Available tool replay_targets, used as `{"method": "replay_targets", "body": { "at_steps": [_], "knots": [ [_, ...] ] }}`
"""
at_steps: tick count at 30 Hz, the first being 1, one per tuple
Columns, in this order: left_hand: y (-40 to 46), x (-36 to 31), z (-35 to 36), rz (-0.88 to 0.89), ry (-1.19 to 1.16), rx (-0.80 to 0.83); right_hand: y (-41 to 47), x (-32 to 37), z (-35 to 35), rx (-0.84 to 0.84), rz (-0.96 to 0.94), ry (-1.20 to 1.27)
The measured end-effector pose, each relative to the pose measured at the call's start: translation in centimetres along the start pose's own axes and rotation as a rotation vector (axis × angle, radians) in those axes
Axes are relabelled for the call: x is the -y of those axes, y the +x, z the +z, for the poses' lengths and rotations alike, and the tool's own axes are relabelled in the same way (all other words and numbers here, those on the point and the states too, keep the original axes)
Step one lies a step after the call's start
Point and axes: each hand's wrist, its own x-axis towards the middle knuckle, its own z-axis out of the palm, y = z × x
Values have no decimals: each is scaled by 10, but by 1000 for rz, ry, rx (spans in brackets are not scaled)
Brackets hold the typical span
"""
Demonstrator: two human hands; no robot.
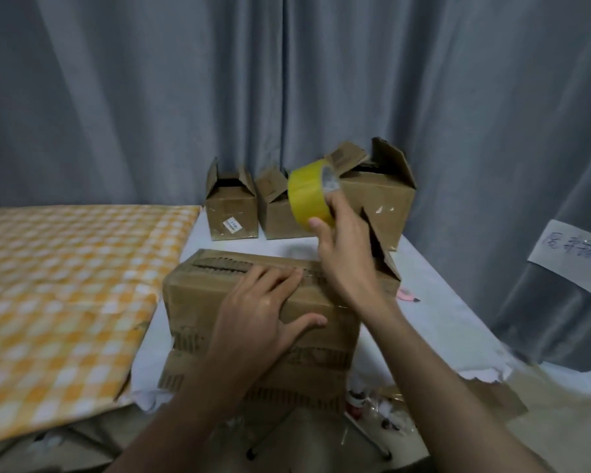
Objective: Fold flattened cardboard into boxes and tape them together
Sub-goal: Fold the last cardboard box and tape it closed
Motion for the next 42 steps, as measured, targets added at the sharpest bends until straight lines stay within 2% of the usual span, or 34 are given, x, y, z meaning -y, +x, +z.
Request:
{"method": "replay_targets", "body": {
  "at_steps": [4,7,11,17,21,29,36,42],
  "knots": [
    [5,10,-16,-47,-139,21,-4,4,25,155,99,107],
    [14,25,-33,-185,-332,-91,-5,-3,24,230,162,152],
    [28,43,-45,-260,-345,-282,-8,-3,21,280,27,176],
    [40,63,-53,-247,-395,-185,-12,-4,22,376,-101,124],
    [40,60,-53,-214,-378,-165,-13,-7,23,396,-117,68],
    [39,54,-52,-155,-344,-291,-14,-10,23,398,-130,64],
    [38,50,-50,-83,-356,-276,-13,-10,24,395,-166,110],
    [38,45,-50,-222,-458,-287,-12,-9,24,375,-189,81]
  ]
}}
